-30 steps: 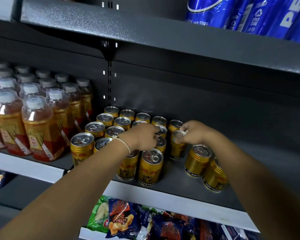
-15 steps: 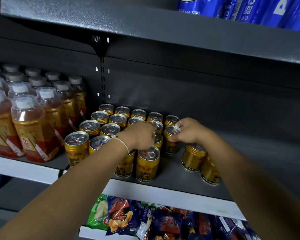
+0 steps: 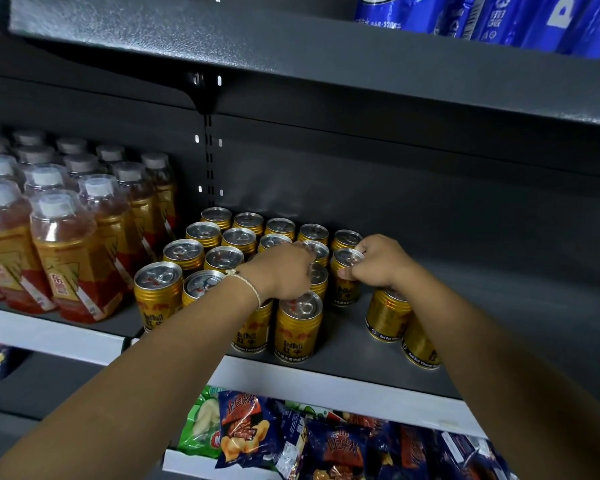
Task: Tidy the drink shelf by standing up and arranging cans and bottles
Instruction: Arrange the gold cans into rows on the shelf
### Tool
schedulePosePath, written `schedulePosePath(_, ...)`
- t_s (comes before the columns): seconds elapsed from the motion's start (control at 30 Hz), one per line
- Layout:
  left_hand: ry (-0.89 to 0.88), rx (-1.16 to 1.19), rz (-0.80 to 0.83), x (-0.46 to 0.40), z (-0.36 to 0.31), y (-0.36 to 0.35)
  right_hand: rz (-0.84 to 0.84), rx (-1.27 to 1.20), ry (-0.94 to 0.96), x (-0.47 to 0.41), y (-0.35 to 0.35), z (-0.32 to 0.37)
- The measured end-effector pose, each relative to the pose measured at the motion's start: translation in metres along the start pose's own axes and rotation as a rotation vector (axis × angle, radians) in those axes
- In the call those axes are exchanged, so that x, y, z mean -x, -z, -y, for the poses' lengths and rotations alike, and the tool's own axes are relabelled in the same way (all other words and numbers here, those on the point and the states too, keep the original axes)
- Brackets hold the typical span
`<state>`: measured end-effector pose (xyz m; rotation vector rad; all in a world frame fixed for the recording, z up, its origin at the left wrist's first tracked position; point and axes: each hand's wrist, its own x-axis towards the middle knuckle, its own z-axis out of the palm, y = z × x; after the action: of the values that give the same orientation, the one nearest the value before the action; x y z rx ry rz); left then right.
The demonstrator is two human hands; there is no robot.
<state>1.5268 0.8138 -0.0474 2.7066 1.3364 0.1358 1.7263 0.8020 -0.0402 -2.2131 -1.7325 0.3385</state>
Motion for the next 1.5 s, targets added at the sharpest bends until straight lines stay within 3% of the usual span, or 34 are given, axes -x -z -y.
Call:
schedulePosePath(0.3,0.001,0.068,-0.061,0.005,-0.005,0.003,0.033,-0.153,0.059,0.013,0.025,-0.017)
schedulePosePath(0.43,-0.044,0.125,-0.134,0.007,-0.015,0.007,0.281,-0.090,0.084,0.027,0.056,-0.038)
schedulePosePath(0.53,-0.085,0.115,-0.155,0.007,-0.029,0.008,0.419,0.121,0.125,0.038,0.061,-0.045)
schedulePosePath(0.63,-0.112,0.083,-0.133,0.007,-0.042,0.006,0.306,0.166,0.154,0.043,0.053,-0.049)
schedulePosePath(0.8,-0.105,0.077,-0.141,0.012,-0.050,0.003,0.142,-0.020,0.163,0.045,0.042,-0.056)
schedulePosePath(1.0,0.083,0.163,-0.234,0.026,-0.029,0.006,-0.013,-0.022,0.213,0.051,0.025,-0.043)
schedulePosePath(1.17,0.086,0.183,-0.208,0.037,-0.017,0.006,-0.125,0.009,0.241,0.054,0.013,-0.025)
schedulePosePath(1.5,-0.035,0.080,-0.089,0.045,-0.013,-0.004,-0.166,-0.096,0.128,0.072,-0.009,-0.008)
